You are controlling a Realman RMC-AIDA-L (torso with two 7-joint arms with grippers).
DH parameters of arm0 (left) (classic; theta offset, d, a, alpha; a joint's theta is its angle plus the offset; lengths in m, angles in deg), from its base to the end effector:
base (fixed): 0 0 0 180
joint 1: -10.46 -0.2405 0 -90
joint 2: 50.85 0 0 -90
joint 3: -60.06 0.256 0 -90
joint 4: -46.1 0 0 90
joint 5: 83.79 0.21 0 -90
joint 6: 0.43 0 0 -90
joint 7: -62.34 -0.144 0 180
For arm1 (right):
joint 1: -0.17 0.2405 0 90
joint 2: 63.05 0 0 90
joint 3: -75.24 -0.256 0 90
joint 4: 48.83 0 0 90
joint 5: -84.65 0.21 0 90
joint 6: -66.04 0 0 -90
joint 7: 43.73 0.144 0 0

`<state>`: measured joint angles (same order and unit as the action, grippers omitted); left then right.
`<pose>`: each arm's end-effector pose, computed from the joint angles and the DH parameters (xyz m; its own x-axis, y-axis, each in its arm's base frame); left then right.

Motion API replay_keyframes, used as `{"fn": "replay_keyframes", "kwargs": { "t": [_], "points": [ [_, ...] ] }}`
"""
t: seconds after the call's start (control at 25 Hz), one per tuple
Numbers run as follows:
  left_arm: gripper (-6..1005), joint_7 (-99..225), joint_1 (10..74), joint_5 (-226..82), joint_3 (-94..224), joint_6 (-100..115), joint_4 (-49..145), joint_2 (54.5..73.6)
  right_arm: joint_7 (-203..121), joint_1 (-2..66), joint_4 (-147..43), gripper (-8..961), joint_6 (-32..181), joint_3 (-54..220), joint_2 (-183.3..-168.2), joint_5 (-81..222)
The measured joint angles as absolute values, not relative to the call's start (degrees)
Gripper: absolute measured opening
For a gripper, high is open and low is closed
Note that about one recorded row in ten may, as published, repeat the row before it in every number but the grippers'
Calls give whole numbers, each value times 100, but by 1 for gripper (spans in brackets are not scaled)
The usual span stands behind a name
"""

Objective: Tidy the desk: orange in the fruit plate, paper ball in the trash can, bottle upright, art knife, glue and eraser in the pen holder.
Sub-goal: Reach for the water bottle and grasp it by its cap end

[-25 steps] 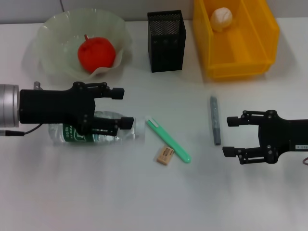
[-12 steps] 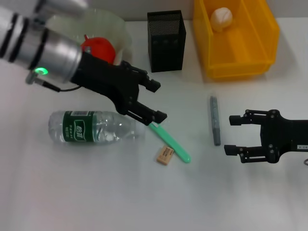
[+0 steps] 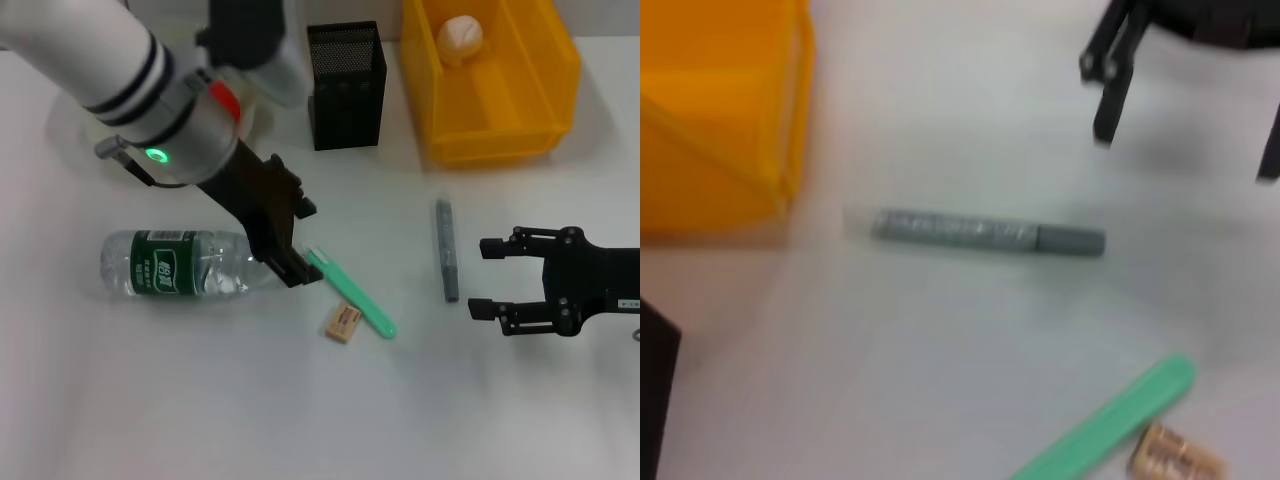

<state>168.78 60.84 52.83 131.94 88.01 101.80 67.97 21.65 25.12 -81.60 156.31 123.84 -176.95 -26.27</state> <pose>-0.1311 0.3821 -0.0329 0.9725 0.0690 -0.2227 0.0605 -0.9972 -0.0448 0.3014 0.2963 0.0043 0.8866 -0.2276 -0.4027 -0.3149 -0.9347 -0.1651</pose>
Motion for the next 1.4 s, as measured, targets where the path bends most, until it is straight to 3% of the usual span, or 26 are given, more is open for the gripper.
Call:
{"fn": "replay_keyframes", "kwargs": {
  "t": [1.4],
  "points": [
    [841, 17650, 6128, 6168, 15689, 7549, 10076, 6833, 2157, 2515, -8152, 789, 15604, 12376, -17714, -2615]
  ]
}}
